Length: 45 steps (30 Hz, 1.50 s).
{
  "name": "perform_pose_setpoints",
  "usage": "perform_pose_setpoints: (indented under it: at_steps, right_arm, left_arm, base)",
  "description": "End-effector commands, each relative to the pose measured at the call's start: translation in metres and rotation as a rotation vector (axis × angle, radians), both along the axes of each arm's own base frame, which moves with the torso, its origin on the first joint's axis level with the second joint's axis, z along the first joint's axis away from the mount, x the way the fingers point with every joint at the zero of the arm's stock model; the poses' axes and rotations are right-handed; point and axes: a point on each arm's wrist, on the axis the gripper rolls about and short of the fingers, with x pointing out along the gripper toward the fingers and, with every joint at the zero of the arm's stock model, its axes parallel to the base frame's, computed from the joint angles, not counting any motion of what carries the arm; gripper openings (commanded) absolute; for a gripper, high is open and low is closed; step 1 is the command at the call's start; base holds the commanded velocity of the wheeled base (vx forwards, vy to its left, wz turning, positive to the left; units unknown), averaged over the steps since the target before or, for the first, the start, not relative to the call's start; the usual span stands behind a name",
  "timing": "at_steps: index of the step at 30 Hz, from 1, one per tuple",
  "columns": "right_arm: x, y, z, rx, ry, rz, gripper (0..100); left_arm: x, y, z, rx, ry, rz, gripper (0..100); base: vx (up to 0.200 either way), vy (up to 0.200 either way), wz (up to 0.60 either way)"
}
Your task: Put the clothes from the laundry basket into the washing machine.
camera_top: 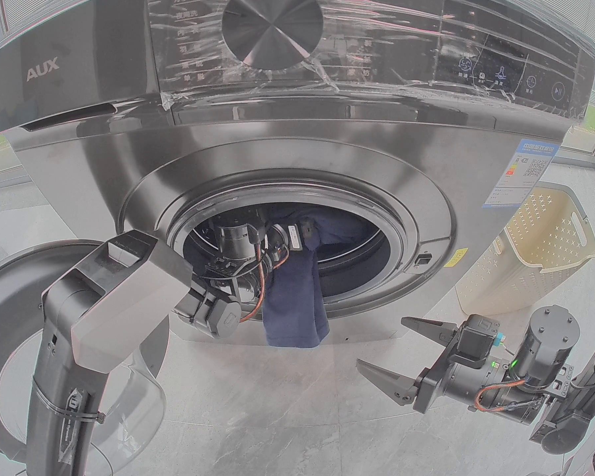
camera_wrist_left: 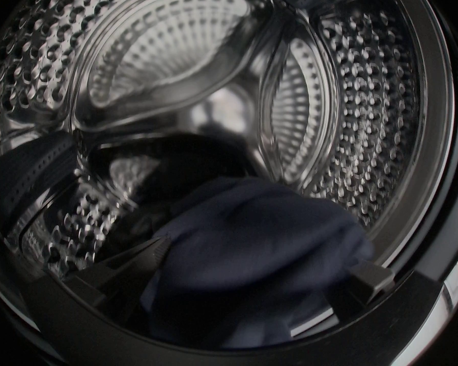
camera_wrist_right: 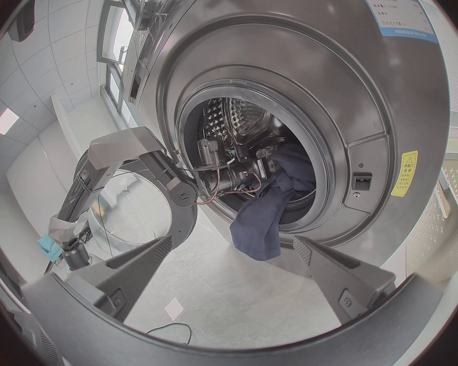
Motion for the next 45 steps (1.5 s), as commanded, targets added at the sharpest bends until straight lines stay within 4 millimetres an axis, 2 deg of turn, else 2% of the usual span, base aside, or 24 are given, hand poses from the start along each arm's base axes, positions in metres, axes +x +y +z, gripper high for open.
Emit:
perform_pose_setpoints:
  at_steps: [1, 7, 14, 15, 22, 27, 28, 29, 33, 37, 44, 45]
  right_arm:
    - [0.001, 0.0, 0.0, 0.001, 0.001, -0.001, 100]
    - [0.0, 0.001, -0.001, -0.001, 0.001, 0.001, 100]
    - [0.001, 0.001, 0.0, 0.001, -0.001, 0.001, 100]
    - [0.001, 0.001, 0.0, 0.002, -0.002, 0.001, 100]
    - [0.001, 0.001, 0.0, 0.003, -0.003, 0.001, 100]
    - [0.002, 0.001, 0.002, 0.008, -0.009, -0.001, 100]
    - [0.002, 0.001, 0.002, 0.008, -0.009, -0.001, 100]
    - [0.002, 0.001, 0.002, 0.007, -0.008, -0.002, 100]
    - [0.002, 0.002, 0.001, 0.006, -0.007, -0.001, 100]
    - [0.002, 0.002, 0.002, 0.007, -0.008, -0.001, 100]
    - [0.002, 0.002, 0.002, 0.008, -0.009, -0.001, 100]
    - [0.002, 0.002, 0.002, 0.007, -0.008, -0.001, 100]
  left_arm:
    - [-0.028, 0.001, 0.01, 0.042, 0.111, -0.028, 100]
    - [-0.045, -0.003, -0.013, 0.122, 0.236, -0.07, 100]
    - [-0.043, -0.007, -0.034, 0.167, 0.28, -0.084, 100]
    - [-0.043, -0.007, -0.036, 0.172, 0.285, -0.084, 0]
    - [-0.039, -0.008, -0.031, 0.158, 0.256, -0.081, 0]
    - [-0.022, -0.015, -0.001, 0.056, 0.143, -0.063, 0]
    - [-0.022, -0.015, -0.001, 0.056, 0.143, -0.063, 0]
    - [-0.014, -0.018, 0.013, -0.001, 0.091, -0.055, 0]
    - [-0.002, -0.019, 0.024, -0.053, 0.031, -0.026, 0]
    - [0.004, -0.017, 0.018, -0.063, 0.012, -0.011, 0]
    - [-0.003, -0.014, 0.007, -0.03, 0.066, -0.012, 0]
    - [-0.005, -0.014, 0.009, -0.028, 0.067, -0.013, 100]
  base:
    - [0.0, 0.0, 0.0]
    - [0.0, 0.0, 0.0]
    - [0.0, 0.0, 0.0]
    - [0.0, 0.0, 0.0]
    - [0.0, 0.0, 0.0]
    - [0.0, 0.0, 0.0]
    - [0.0, 0.0, 0.0]
    - [0.0, 0.0, 0.0]
    - [0.0, 0.0, 0.0]
    - [0.0, 0.0, 0.0]
    - [0.0, 0.0, 0.0]
    - [0.0, 0.0, 0.0]
